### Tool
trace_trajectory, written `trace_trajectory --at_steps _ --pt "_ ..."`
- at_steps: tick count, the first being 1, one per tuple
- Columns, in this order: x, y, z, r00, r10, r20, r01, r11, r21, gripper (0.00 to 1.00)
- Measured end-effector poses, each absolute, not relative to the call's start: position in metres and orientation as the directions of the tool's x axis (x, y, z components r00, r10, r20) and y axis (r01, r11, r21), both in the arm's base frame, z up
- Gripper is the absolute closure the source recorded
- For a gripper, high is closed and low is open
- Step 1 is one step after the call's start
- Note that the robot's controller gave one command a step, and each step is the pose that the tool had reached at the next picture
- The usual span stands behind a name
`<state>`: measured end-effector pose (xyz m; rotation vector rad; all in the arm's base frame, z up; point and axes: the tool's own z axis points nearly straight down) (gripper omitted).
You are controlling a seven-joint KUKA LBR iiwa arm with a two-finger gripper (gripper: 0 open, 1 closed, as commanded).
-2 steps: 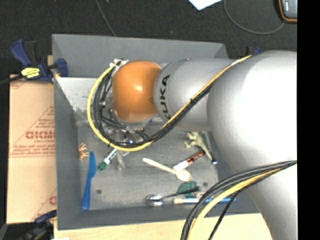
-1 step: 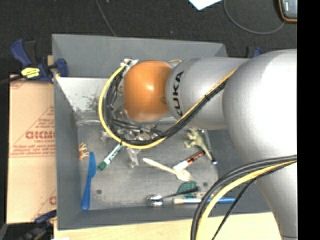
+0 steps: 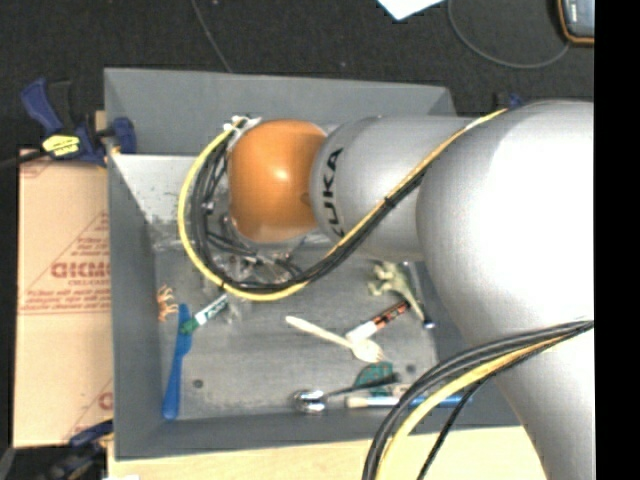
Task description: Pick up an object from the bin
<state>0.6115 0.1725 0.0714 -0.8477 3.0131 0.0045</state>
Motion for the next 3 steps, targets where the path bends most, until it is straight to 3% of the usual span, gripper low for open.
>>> trace_trajectory --at_steps 2,3 --pt "0.609 0.175 0.082 -0.863 -0.505 -0.006 -0.505 0.863 0.003 1.00" --pt "0.612 0.175 0.104 -0.863 -0.505 -0.015 -0.505 0.863 0.000 1.00"
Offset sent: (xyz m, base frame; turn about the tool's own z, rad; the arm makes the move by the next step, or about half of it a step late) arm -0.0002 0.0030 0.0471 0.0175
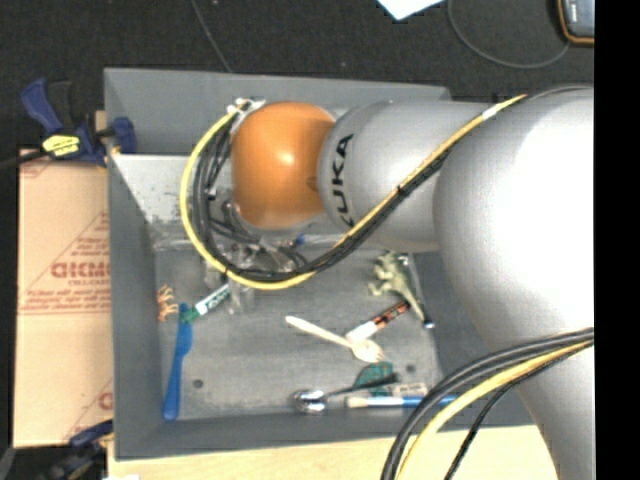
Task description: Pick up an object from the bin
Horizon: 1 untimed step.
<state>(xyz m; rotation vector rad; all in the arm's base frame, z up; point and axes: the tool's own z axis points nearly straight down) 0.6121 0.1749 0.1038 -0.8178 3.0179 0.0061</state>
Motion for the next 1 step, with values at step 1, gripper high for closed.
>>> trace_trajectory --at_steps 1 --pt "0.6111 0.1742 0.1254 -0.864 -0.504 -0.011 -0.504 0.864 0.001 1.00"
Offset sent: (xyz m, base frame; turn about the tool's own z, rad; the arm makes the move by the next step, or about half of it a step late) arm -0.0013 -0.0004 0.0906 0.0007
